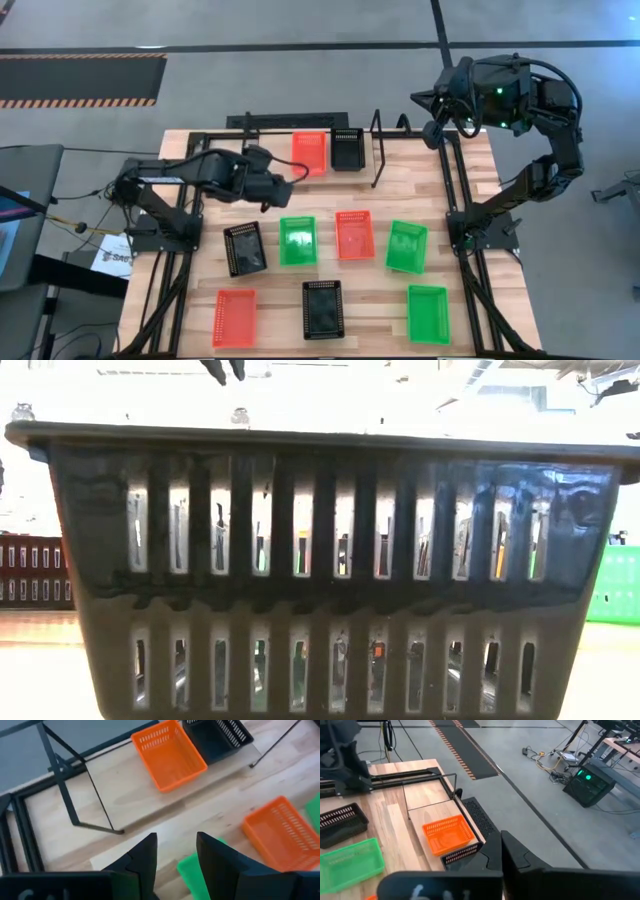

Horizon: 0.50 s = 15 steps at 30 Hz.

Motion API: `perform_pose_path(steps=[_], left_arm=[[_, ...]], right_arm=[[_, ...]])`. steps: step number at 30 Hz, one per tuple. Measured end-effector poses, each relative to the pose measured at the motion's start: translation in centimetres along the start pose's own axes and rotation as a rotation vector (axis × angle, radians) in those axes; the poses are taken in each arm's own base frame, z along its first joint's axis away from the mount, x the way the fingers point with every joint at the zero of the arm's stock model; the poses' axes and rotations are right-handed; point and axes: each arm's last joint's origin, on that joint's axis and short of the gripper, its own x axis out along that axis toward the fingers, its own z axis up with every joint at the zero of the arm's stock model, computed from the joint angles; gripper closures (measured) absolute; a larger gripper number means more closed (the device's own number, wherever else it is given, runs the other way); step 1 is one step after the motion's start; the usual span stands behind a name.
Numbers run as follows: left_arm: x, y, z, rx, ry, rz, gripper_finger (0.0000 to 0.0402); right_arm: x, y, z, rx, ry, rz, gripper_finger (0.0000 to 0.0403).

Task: Stack baskets on shelf by color
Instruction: Put the top left green bin on the shelf

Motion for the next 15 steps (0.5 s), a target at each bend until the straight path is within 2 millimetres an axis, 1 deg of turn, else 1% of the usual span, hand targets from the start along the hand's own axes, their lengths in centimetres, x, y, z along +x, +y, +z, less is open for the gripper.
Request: perform_pose_path(steps=[7,11,15], left_arm=[[0.4,-1.0,-0.7,-0.046,-0.007,0.011,0.0276],[1.2,-1.9,-1.0,-0.038,0.002,0.034,0.0276],[2.5,-3.1,-1.6,-0.041,0.045,0.061,0.0276]], right_arm=[[0.0,0.0,-0.2,-0.010,0.015,0.001,0.0398],[0.0,0.0,-0.2,-0.011,0.019,0.002,0.0396],[0.0,0.0,-0.2,-0.017,0.020,0.002,0.0396]])
